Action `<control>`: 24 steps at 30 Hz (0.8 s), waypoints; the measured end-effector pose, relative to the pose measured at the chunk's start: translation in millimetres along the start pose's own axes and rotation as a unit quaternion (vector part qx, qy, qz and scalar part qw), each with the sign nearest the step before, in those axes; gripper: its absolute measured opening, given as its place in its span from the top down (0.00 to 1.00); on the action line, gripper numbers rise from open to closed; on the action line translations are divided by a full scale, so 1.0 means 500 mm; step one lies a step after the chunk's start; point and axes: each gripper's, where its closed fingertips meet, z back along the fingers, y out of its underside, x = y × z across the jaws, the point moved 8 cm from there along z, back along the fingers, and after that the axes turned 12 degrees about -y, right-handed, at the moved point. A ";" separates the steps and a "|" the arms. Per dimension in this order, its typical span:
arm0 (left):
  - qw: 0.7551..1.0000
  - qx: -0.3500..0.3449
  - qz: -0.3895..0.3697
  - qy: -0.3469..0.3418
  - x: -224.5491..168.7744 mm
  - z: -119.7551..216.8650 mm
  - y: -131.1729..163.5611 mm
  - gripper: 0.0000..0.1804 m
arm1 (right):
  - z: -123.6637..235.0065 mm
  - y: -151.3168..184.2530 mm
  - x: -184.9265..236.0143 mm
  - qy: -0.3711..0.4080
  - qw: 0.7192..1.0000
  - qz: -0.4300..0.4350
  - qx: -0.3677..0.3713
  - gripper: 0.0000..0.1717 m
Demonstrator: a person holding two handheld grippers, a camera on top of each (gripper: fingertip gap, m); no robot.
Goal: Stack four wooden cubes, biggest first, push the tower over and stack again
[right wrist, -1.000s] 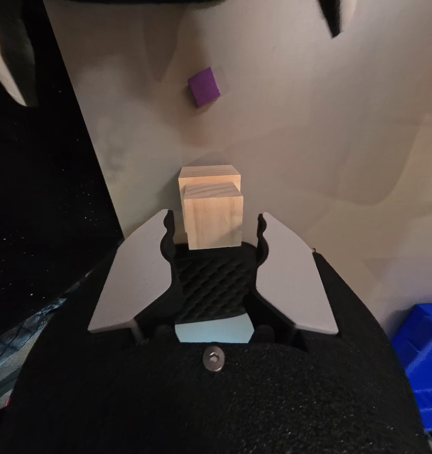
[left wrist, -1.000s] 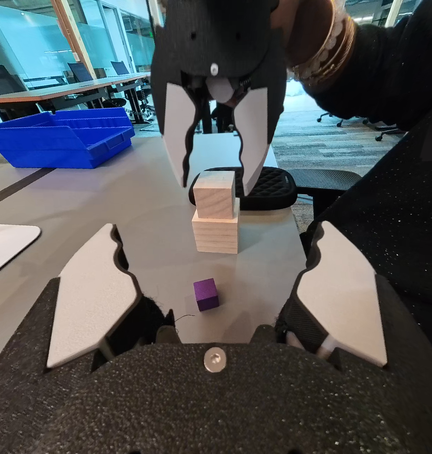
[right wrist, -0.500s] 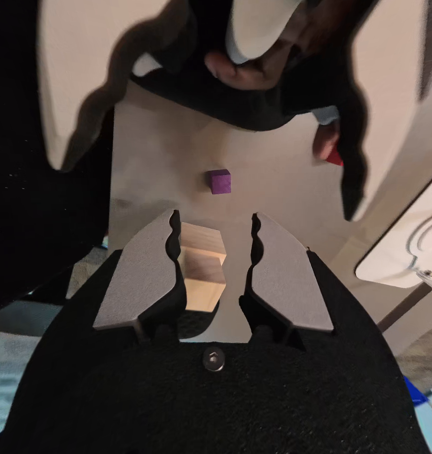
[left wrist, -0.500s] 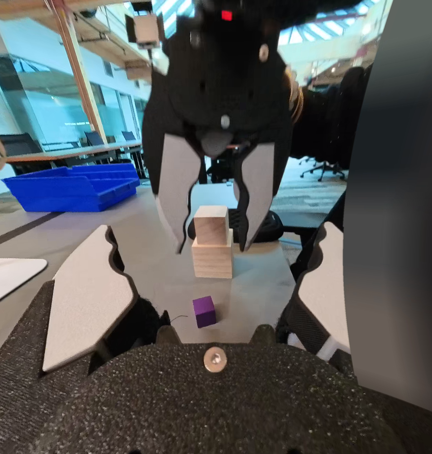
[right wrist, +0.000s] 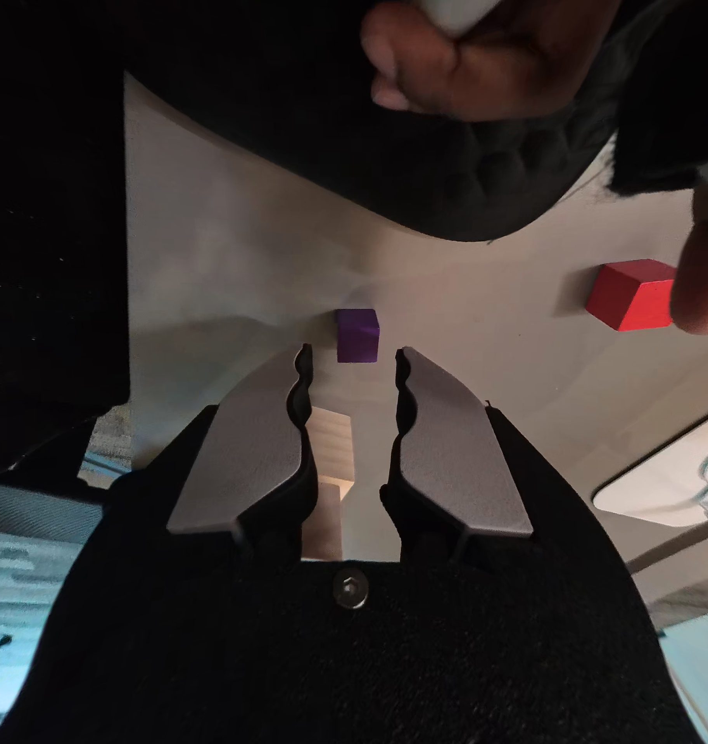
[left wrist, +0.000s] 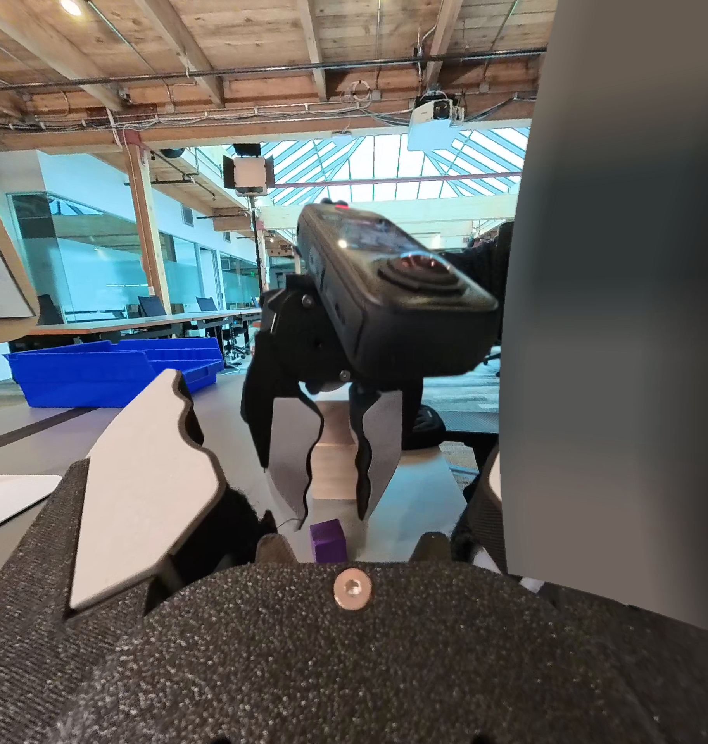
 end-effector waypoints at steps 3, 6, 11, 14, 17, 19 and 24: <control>1.000 0.002 -0.001 0.000 -0.001 -0.001 0.001 0.19 | -0.012 -0.001 -0.005 -0.003 1.000 0.003 0.007 0.79; 1.000 0.000 0.001 0.001 0.000 0.000 0.000 0.19 | -0.022 -0.001 -0.008 -0.008 1.000 0.005 0.010 0.81; 1.000 0.002 -0.001 0.002 -0.001 -0.001 0.000 0.19 | -0.033 -0.003 -0.012 -0.012 1.000 0.009 0.015 0.88; 1.000 0.004 -0.002 0.001 -0.001 -0.001 0.001 0.19 | -0.027 -0.003 -0.010 -0.010 1.000 0.009 0.011 0.88; 1.000 0.017 -0.005 -0.007 -0.001 -0.006 0.003 0.19 | 0.009 0.006 0.000 -0.007 1.000 0.000 -0.010 0.88; 0.999 0.029 -0.007 -0.018 0.000 -0.010 0.005 0.19 | 0.044 0.019 0.011 -0.003 1.000 -0.011 -0.021 0.88; 0.995 0.077 -0.005 -0.057 0.007 -0.028 0.015 0.19 | 0.135 0.068 0.040 -0.001 0.997 -0.056 -0.050 0.88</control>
